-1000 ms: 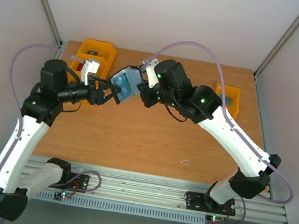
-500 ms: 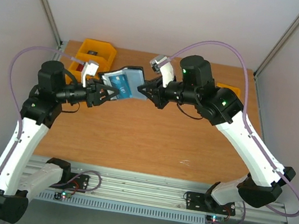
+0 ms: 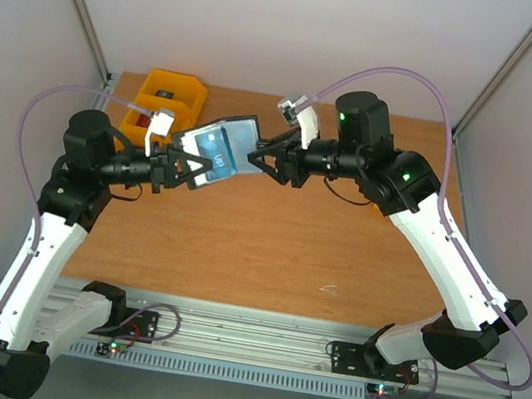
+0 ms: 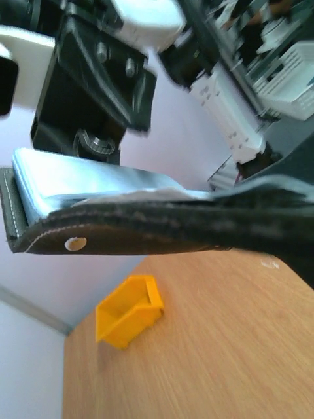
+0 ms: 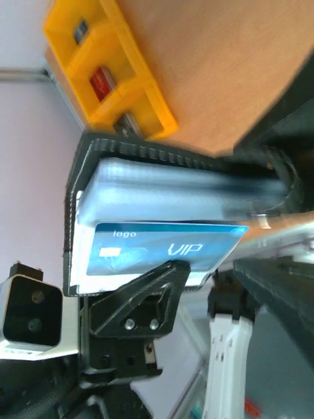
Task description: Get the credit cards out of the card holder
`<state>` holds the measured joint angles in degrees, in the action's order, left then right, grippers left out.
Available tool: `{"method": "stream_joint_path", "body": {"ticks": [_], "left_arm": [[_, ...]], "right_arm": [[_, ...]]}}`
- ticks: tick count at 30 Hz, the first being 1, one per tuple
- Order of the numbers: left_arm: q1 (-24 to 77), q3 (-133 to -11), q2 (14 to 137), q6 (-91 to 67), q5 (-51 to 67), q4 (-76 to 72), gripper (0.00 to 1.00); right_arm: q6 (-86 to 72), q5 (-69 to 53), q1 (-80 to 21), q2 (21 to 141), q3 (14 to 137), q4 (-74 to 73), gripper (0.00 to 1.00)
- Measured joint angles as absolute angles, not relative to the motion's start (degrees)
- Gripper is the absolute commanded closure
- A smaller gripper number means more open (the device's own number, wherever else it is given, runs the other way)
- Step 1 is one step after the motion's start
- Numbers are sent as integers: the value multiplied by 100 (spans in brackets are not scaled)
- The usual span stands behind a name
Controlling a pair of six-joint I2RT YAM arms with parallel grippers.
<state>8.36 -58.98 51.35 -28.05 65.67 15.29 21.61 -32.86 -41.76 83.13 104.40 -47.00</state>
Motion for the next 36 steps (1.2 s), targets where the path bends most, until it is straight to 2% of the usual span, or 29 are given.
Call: {"method": "stream_joint_path", "body": {"ticks": [5, 10, 13, 18, 23, 29, 36], "left_arm": [[834, -6080, 5177, -2342, 5269, 2641, 100], [838, -6388, 5328, -1321, 3131, 3933, 100], [836, -6392, 5352, -1022, 2733, 4265, 100], [845, -6386, 5358, -1131, 3645, 4117, 100], [845, -6163, 5282, -2095, 5356, 2716, 100], [843, -5878, 5122, -3039, 6639, 1184, 100], [843, -5859, 5063, -3391, 7319, 386, 100]], "right_arm": [[2147, -2414, -4104, 8412, 10798, -5092, 47], [2169, -1686, -4121, 8510, 11246, -5450, 53], [2274, -1802, -4316, 8530, 11231, -5441, 55], [2443, -3155, -4834, 8820, 11207, -5196, 60], [2244, -4141, -4681, 8892, 10825, -4635, 63], [1881, -4731, -4311, 8858, 10602, -4176, 65], [1636, -5111, -4141, 8720, 10438, -3876, 66]]}}
